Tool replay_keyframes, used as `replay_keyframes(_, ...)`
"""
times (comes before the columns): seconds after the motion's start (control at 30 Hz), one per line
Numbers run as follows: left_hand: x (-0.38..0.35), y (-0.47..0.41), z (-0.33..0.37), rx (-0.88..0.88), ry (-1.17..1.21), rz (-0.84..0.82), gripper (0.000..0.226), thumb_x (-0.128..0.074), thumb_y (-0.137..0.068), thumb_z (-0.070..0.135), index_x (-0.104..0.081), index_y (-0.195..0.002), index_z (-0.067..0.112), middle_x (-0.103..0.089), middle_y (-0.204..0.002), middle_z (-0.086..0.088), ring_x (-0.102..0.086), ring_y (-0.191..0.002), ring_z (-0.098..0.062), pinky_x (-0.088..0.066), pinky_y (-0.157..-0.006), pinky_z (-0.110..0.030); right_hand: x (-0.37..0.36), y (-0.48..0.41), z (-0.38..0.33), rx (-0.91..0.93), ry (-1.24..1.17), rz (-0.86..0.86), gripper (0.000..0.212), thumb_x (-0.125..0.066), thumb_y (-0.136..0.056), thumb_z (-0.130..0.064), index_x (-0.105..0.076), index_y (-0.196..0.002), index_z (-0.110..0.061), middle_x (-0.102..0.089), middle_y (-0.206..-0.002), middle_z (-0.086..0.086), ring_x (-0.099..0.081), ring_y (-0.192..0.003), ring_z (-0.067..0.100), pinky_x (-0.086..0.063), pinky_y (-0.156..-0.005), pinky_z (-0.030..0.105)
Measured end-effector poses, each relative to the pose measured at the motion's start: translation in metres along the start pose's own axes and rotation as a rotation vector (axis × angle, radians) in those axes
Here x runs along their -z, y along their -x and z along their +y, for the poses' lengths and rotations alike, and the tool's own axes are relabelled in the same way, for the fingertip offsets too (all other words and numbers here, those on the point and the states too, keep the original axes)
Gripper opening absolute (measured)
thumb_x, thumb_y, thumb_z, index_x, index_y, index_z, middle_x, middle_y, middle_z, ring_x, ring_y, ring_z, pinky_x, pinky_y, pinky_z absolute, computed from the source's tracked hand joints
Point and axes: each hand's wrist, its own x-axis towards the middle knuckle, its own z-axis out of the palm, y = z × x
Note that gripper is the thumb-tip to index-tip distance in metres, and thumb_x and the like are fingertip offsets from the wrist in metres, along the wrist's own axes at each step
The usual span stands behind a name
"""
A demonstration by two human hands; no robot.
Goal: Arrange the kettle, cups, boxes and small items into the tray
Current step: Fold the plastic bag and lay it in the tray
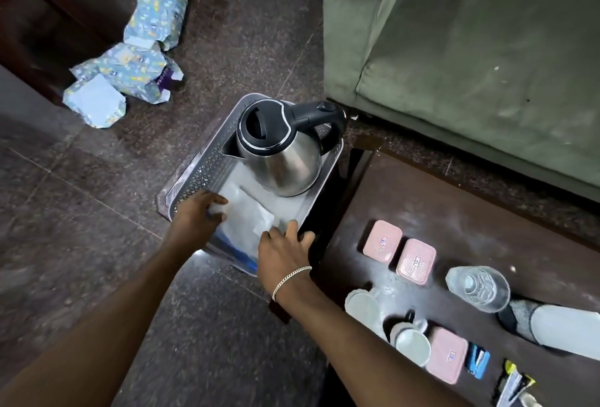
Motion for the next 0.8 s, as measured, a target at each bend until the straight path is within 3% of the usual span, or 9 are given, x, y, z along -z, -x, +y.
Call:
replay_keyframes(0.13,-0.008,-0.01,-0.008,-0.035,-0.096,-0.08,0.034,-0.086,-0.075,-0.003,-0.077,-0.107,0.003,-0.065,-0.119,-0.017,-0.064,-0.108,-0.039,-0.049,-0.095,-0.041,-0.002,-0.005,-0.001,-0.028,0.064,-0.033,0.014,-0.064,-0.074,-0.01,-0.072,-0.085,-0.013,-0.057,-0.098,0.008,-0.039,-0.099,0.033,-0.03,-0.076,0.049)
replay_keyframes(0.27,-0.006,-0.009,0.001,-0.058,-0.41,-0.111,0.048,-0.09,-0.072,0.015,-0.072,-0.116,0.023,-0.049,-0.132,-0.012,-0.043,-0.118,-0.039,-0.046,-0.098,-0.056,0.008,-0.008,-0.006,-0.056,0.069,0.028,0.006,-0.067,-0.072,-0.011,-0.071,-0.074,-0.015,-0.046,-0.104,0.009,-0.037,-0.095,0.032,-0.029,-0.074,0.047)
replay_keyframes(0.4,-0.007,-0.009,0.016,-0.221,-0.443,-0.282,0.06,-0.083,-0.079,0.012,-0.061,-0.133,0.026,-0.048,-0.131,-0.01,-0.044,-0.121,-0.035,-0.048,-0.101,-0.05,0.009,-0.015,-0.009,0.085,0.038,0.081,0.018,-0.066,-0.075,-0.014,-0.066,-0.094,-0.016,-0.051,-0.113,0.01,-0.045,-0.099,0.032,-0.036,-0.078,0.047)
replay_keyframes(0.53,-0.011,-0.009,0.023,-0.186,-0.497,-0.348,0.059,-0.078,-0.086,0.013,-0.057,-0.14,0.025,-0.048,-0.135,-0.01,-0.046,-0.126,-0.037,-0.043,-0.104,-0.046,0.001,-0.021,-0.006,0.211,0.051,-0.092,0.026,-0.056,-0.089,-0.014,-0.062,-0.114,-0.017,-0.052,-0.122,0.013,-0.051,-0.109,0.034,-0.038,-0.09,0.045)
replay_keyframes(0.8,-0.004,-0.006,0.028,-0.175,-0.477,-0.347,0.06,-0.08,-0.086,0.014,-0.056,-0.14,0.023,-0.049,-0.135,-0.012,-0.049,-0.123,-0.038,-0.042,-0.105,-0.046,0.004,-0.021,-0.001,0.26,0.038,-0.135,0.027,-0.064,-0.083,-0.016,-0.067,-0.109,-0.012,-0.052,-0.122,0.016,-0.052,-0.11,0.036,-0.04,-0.093,0.046)
